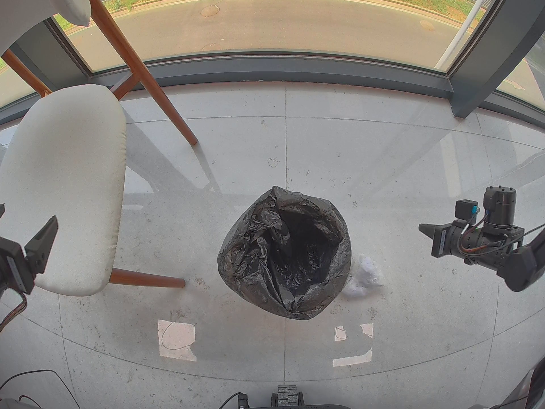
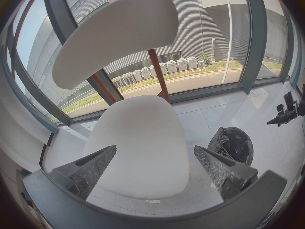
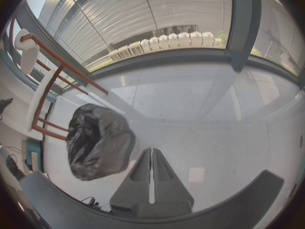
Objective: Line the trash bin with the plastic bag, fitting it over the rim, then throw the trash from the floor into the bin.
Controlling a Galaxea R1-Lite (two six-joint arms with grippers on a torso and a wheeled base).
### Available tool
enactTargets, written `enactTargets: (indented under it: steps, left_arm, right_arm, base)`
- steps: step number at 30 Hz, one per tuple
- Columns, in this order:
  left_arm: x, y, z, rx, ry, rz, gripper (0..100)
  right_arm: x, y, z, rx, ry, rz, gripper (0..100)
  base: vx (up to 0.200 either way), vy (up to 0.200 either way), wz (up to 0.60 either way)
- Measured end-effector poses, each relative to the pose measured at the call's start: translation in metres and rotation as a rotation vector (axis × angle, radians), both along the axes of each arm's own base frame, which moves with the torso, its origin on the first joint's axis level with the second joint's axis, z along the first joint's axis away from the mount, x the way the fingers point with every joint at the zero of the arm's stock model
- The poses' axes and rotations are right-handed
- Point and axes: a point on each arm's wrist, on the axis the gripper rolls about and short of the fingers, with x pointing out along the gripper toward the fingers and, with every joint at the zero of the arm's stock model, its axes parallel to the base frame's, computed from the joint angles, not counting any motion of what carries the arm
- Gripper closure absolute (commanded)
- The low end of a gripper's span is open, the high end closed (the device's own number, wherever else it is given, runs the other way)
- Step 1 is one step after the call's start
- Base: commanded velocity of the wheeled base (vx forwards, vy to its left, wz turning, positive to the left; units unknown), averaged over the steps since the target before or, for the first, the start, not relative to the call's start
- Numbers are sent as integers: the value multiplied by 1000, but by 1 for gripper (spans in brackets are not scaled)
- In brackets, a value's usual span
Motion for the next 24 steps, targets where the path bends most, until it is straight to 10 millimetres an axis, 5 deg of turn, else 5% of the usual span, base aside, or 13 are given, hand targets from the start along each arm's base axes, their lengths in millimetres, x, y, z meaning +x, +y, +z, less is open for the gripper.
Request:
enactTargets:
  steps: [1,6,13,24]
  left_arm:
    - [-3,3,-1,-3,-5,6,0]
    - [-16,15,-4,-23,-30,26,0]
    - [-24,23,-6,-25,-47,39,0]
    - [-21,21,9,8,-53,60,0]
  right_arm:
    - [-7,1,5,0,17,7,0]
    - [-22,4,18,4,31,27,0]
    - [8,12,8,20,-82,29,0]
    - [75,19,-97,-47,-41,10,0]
  base:
    - [0,0,0]
    - [0,0,0]
    - [0,0,0]
    - [0,0,0]
